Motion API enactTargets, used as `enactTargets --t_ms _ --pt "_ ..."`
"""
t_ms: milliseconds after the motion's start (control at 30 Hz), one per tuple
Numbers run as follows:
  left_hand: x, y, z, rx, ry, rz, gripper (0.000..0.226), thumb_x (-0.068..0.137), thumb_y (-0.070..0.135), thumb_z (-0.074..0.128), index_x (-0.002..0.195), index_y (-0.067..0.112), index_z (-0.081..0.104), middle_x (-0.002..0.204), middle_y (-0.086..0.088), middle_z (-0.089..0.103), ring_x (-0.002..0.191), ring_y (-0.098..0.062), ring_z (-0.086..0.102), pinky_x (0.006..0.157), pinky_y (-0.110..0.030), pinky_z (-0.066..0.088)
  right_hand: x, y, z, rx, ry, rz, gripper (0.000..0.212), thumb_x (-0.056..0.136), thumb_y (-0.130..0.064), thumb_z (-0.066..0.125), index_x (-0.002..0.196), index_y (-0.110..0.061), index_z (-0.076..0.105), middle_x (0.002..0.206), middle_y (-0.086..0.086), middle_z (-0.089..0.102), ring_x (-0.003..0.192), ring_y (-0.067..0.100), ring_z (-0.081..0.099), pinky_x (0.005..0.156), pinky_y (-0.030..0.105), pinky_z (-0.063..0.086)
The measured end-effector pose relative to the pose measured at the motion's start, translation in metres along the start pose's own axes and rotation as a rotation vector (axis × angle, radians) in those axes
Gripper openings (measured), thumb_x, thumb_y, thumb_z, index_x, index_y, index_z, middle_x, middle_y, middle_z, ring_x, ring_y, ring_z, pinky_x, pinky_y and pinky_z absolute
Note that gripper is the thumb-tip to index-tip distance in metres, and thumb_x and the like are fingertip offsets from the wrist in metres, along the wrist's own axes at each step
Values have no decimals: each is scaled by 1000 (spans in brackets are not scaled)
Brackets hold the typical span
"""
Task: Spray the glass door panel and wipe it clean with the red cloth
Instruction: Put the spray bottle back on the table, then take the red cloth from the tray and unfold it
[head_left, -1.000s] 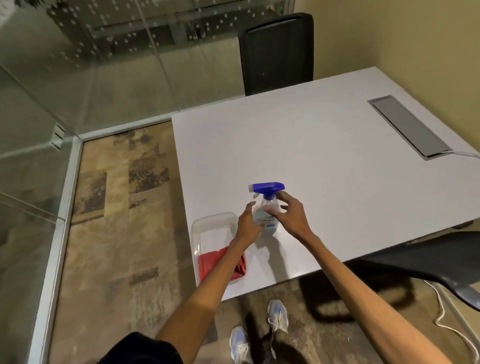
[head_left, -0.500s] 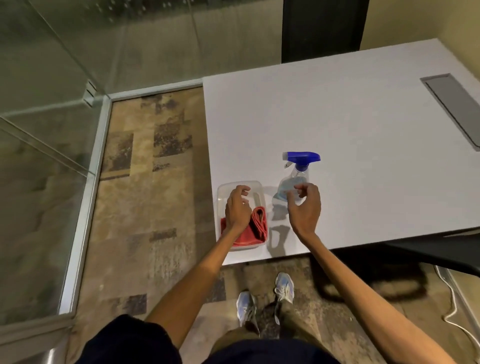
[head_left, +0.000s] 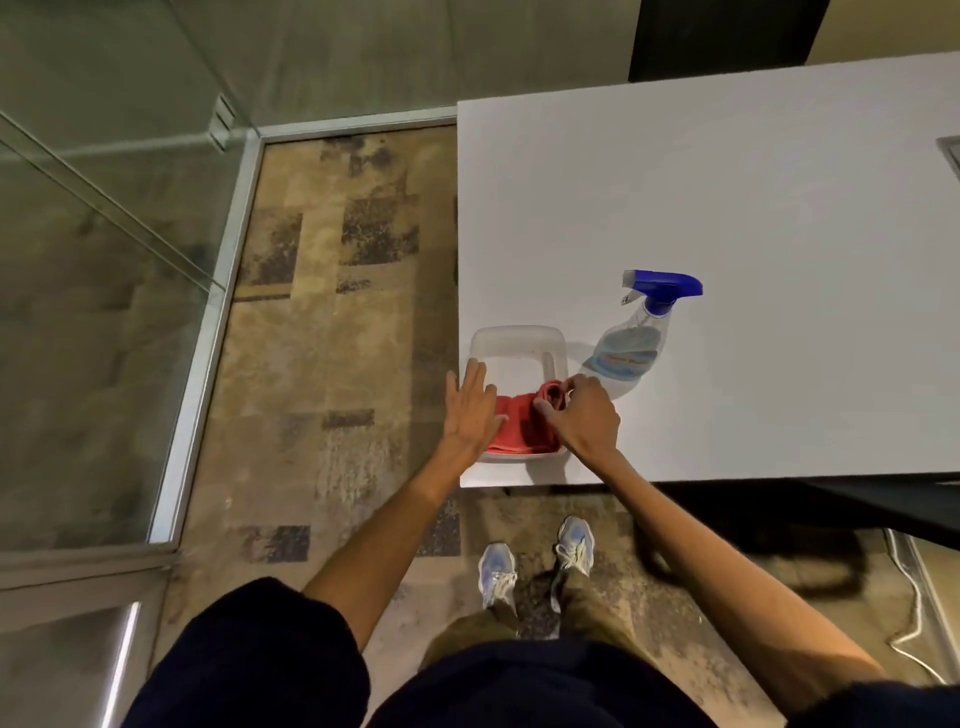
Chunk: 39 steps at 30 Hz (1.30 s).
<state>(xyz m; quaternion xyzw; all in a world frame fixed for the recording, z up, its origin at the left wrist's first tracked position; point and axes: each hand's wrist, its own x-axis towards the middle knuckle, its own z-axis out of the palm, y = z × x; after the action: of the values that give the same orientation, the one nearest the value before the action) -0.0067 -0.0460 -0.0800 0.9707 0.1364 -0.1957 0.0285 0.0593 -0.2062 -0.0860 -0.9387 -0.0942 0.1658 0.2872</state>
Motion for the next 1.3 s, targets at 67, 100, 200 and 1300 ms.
enactTargets --t_ms 67,100,200,1300 --pt "-2 -4 6 40 -34 1 57 99 51 48 139 11 47 165 -15 4 154 -28 -5 121 -56 3 -3 -2 2 -64 -17 -14 54 81 -50 73 111 -11 53 110 11 60 101 30 59 82 42 51" --pt "-2 -6 8 64 -43 2 58 99 51 48 141 11 44 166 -15 2 154 -28 -6 121 -56 2 -4 -3 3 -90 -16 -18 56 80 -48 75 113 -10 51 112 12 60 101 31 59 82 43 51" --pt "-4 -10 13 122 -46 12 62 99 48 48 147 9 37 166 -15 -1 154 -29 -8 122 -56 3 -8 -6 8 -203 -13 -62 59 81 -42 74 120 -6 48 117 14 55 104 32 58 81 45 54" --pt "-8 -31 -42 -1789 99 -587 17 91 18 61 107 14 58 121 -17 65 100 -29 64 76 -39 57 7 -41 -42 509 236 -180 20 98 0 43 116 -2 52 97 6 58 88 14 56 78 16 46"
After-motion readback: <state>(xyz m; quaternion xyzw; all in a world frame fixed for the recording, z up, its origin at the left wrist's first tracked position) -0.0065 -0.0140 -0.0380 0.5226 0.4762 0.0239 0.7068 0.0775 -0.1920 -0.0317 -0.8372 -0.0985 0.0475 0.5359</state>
